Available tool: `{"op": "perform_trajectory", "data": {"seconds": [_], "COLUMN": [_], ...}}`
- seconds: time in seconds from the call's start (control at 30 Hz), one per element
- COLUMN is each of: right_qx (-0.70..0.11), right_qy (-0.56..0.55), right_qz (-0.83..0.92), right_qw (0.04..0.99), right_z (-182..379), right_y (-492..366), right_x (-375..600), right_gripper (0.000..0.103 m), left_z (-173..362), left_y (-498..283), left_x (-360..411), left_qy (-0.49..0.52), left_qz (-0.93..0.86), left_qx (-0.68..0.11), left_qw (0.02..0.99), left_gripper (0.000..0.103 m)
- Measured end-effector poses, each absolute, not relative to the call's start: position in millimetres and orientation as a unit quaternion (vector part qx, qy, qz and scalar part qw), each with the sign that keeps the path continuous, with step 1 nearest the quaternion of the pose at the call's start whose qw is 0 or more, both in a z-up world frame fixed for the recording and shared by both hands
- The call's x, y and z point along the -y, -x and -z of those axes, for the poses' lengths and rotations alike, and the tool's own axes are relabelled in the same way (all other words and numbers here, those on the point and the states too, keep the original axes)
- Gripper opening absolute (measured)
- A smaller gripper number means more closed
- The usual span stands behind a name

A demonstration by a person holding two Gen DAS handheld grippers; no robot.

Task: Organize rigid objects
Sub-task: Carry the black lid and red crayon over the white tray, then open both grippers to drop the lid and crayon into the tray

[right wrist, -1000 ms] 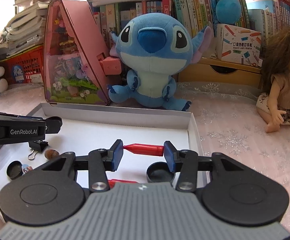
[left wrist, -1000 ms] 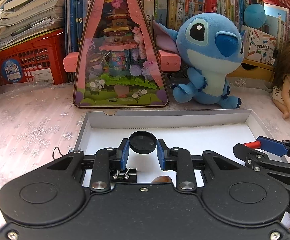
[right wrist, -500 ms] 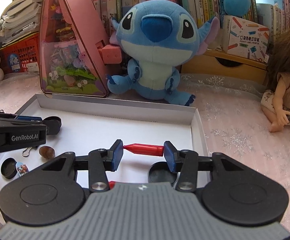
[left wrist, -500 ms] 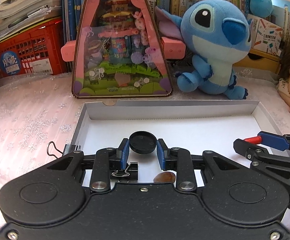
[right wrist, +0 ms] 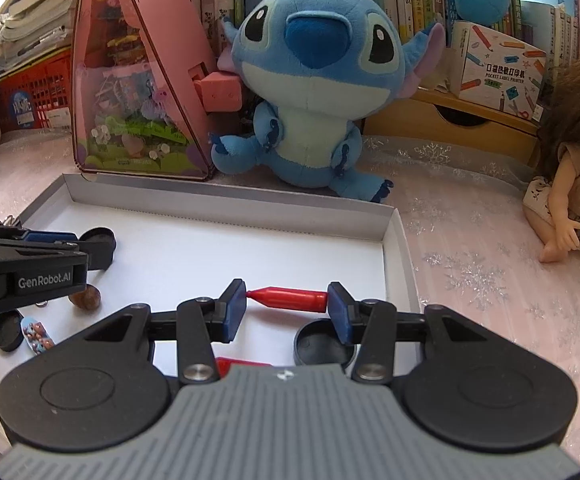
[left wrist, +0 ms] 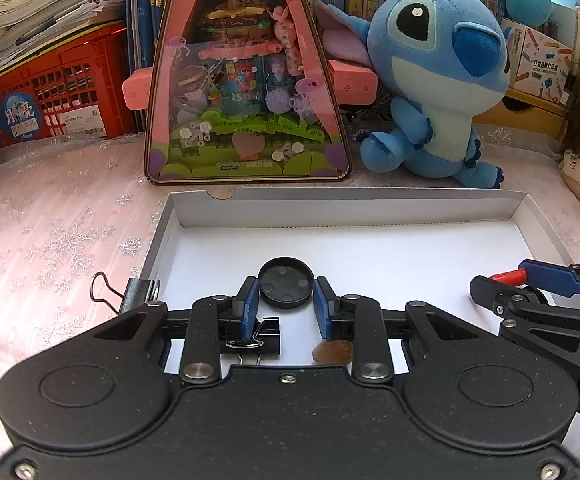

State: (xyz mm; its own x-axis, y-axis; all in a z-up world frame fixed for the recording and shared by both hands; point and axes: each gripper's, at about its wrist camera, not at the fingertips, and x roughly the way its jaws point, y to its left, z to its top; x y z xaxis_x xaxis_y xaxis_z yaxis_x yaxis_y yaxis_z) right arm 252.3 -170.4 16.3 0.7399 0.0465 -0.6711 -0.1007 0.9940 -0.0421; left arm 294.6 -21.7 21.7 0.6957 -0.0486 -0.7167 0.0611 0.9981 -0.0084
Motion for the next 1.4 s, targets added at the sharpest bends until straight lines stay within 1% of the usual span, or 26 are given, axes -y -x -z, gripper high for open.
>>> {"op": "perform_trajectory", "data": {"seconds": [0.8, 0.87, 1.0, 1.03, 1.07, 1.1, 1.17, 1.23, 1.33, 1.4], "right_qx": [-0.369, -0.368, -0.367, -0.367, -0.367, -0.366, -0.365, -0.363, -0.36, -0.357], "right_qy": [0.025, 0.024, 0.025, 0.025, 0.026, 0.026, 0.025, 0.025, 0.026, 0.026], "right_qz": [-0.04, -0.039, -0.038, -0.037, -0.036, -0.036, -0.036, -0.035, -0.033, -0.03], "right_qw": [0.928, 0.929, 0.929, 0.929, 0.929, 0.929, 0.93, 0.931, 0.932, 0.933], "right_z": [-13.6, -13.6, -14.0, -14.1, -14.2, -14.5, -14.9, -15.5, -16.0, -16.6], "right_y": [-254.7, -254.7, -254.2, -254.1, -254.0, -253.7, -253.1, -252.5, -251.6, -250.4], "right_x": [172.5, 172.9, 172.9, 172.7, 172.5, 172.4, 172.9, 173.2, 173.4, 173.7], "right_gripper": [0.057, 0.062, 0.063, 0.063, 0.064, 0.065, 0.069, 0.071, 0.073, 0.076], "left_z": [-20.0, -19.7, -19.2, -19.3, -19.4, -19.6, -19.7, -19.6, -19.6, -19.9], "left_y": [-294.1, -294.0, -294.1, -294.1, -294.1, -294.1, -293.9, -293.9, -293.6, -292.7], "left_x": [21.9, 22.1, 21.8, 21.8, 21.6, 21.4, 20.7, 19.9, 19.8, 19.9], "left_qy": [-0.009, -0.009, -0.007, -0.007, -0.007, -0.007, -0.005, -0.002, -0.003, -0.004], "left_qz": [0.03, 0.03, 0.03, 0.03, 0.031, 0.031, 0.031, 0.031, 0.031, 0.03], "left_qx": [-0.386, -0.385, -0.384, -0.384, -0.385, -0.385, -0.386, -0.386, -0.388, -0.388], "left_qw": [0.922, 0.922, 0.923, 0.923, 0.923, 0.922, 0.922, 0.922, 0.921, 0.921], "left_gripper": [0.028, 0.028, 0.029, 0.03, 0.033, 0.039, 0.045, 0.046, 0.052, 0.058]}}
